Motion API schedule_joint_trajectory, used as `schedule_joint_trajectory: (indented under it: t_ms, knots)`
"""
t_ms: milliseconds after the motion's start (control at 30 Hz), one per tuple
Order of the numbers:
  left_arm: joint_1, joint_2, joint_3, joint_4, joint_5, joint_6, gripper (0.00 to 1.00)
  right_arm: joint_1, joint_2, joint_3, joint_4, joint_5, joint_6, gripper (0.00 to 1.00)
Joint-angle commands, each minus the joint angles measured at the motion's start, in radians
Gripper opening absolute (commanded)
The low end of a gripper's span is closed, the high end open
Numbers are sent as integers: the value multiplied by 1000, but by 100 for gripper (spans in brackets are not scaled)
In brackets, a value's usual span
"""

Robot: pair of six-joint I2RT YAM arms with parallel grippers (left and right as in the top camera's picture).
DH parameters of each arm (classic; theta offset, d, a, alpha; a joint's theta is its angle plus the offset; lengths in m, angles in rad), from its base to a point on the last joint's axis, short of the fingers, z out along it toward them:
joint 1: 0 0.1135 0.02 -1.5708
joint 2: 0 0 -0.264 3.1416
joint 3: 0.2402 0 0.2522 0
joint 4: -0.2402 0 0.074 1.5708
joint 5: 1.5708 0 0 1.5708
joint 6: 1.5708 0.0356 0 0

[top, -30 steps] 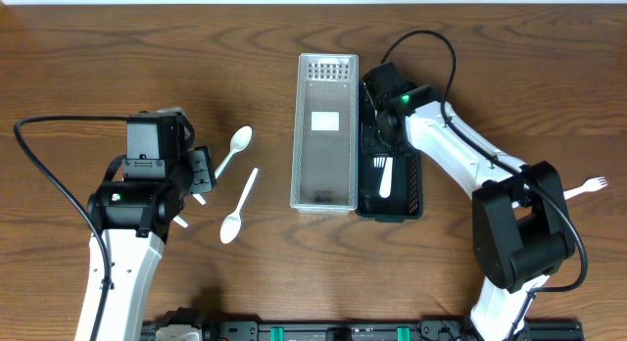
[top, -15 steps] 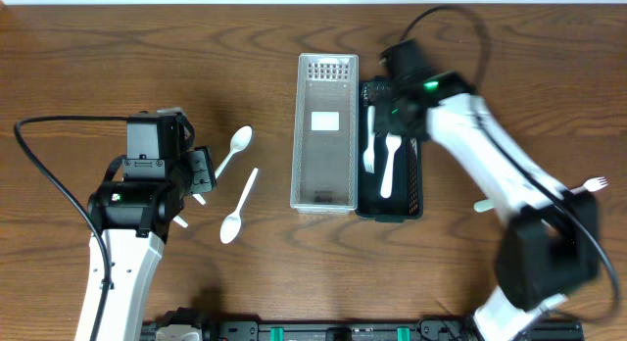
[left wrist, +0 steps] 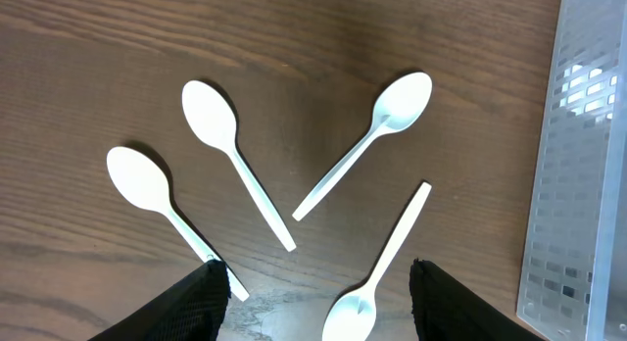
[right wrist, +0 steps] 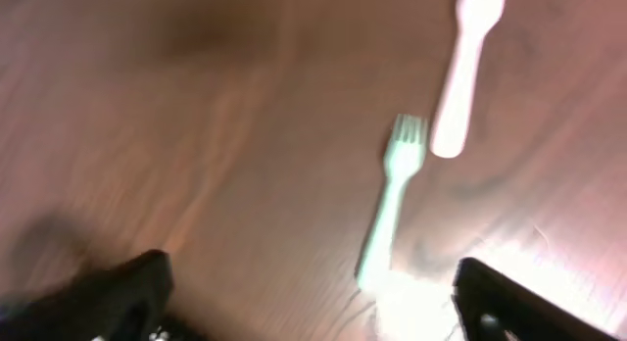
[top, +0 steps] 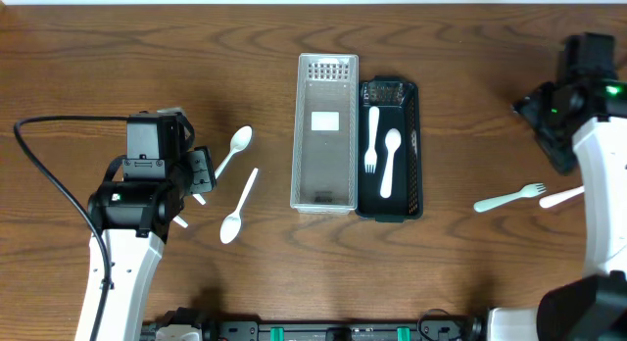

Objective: Pack container
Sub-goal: 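Place the white fork in the black tray beside the spoon, then move the right gripper right and grasp another white fork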

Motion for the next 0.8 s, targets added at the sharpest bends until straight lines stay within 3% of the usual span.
schedule_joint_trajectory:
  t_ms: [0, 267, 767]
  knots:
    - [2, 5, 21, -2, -8, 6, 62, -73, 51, -79, 24, -14, 46, 99]
    - [2, 5, 21, -2, -8, 7, 62, -138, 162, -219, 151, -55, 45, 99]
    - [2, 5, 21, -2, -8, 7, 62, -136, 290, -291, 310, -70, -16, 99]
